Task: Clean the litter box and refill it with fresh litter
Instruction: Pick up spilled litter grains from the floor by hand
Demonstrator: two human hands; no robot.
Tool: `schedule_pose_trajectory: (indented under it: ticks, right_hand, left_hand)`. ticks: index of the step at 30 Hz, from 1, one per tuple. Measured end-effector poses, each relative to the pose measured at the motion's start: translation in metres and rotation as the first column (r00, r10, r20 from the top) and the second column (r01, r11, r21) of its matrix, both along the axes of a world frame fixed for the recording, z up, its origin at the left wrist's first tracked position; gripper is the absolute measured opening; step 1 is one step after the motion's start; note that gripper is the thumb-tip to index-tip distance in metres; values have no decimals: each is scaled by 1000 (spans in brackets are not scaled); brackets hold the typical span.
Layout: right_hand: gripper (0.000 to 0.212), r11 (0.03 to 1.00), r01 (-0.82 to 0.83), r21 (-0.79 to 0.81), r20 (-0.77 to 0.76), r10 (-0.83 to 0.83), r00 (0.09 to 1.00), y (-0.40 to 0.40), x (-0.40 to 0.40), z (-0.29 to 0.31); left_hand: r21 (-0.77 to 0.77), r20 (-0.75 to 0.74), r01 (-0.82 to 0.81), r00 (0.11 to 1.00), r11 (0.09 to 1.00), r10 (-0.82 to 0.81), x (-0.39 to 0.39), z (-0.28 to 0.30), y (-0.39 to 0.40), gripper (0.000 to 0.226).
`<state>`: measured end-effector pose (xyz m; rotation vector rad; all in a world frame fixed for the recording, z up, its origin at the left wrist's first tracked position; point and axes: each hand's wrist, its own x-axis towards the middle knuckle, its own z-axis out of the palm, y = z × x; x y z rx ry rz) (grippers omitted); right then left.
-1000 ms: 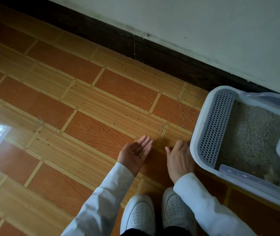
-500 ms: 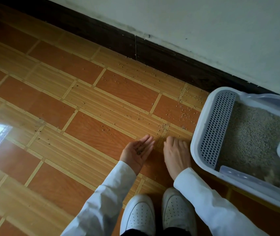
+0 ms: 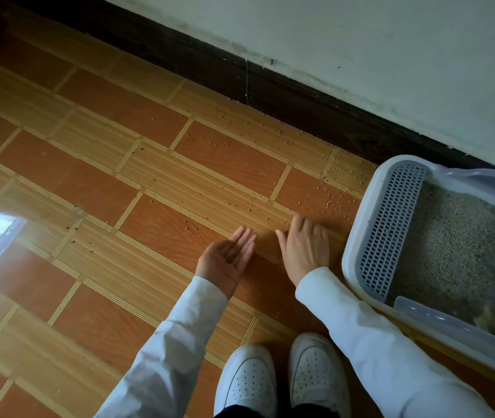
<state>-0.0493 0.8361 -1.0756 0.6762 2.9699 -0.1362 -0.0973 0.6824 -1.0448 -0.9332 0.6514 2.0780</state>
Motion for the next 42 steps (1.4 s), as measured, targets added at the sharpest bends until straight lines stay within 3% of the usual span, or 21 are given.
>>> schedule_pose_trajectory:
  ticks: [4,10,13,16,18,20,24,35,38,42]
  right_hand:
    - [19,987,-102,126,59,96,994,-5,-5,-4]
    - [17,975,-181,128,169,159,973,-5,-7,3]
    - [13,985,-169,39,12,169,986,-16,-7,8]
    - [14,954,-292,-67,-220,272,937,-48,-2,12]
    - [22,926,-362,-112,-273,321,907,-61,-2,19]
    - [22,940,-310,-145,-283,261,923,-52,-11,23]
    - [23,985,-158,-73,-148,146,978,-14,-36,15]
    - [16,936,-312,160,105,298,949,-15,-50,1]
    - [10,940,-326,99,-21,330,944,-21,-50,7]
    - [13,871,-488,-51,-249,462,851,-58,-37,13]
  left_hand:
    - [10,-24,-2,1000,1000,2,-8,1,-2,40]
    - [16,-57,-2,998,1000,3,-9,1,-4,40]
    - [-15,-54,-1,999,1000,0,-7,-1,-4,39]
    - [-68,-51,21,998,997,-24,-5,-1,-1,38]
    - [-108,-48,45,998,993,-51,-5,-1,0,36]
    - [-88,-43,23,999,996,-27,-7,0,-1,35]
    - [-3,-41,-41,998,999,40,-15,1,-10,39]
    - [-34,-51,-62,997,997,60,-26,0,-15,39]
    - [-63,-37,-64,997,996,62,-26,-1,-13,38]
    - [-150,-28,-6,1000,989,2,-23,2,-6,35]
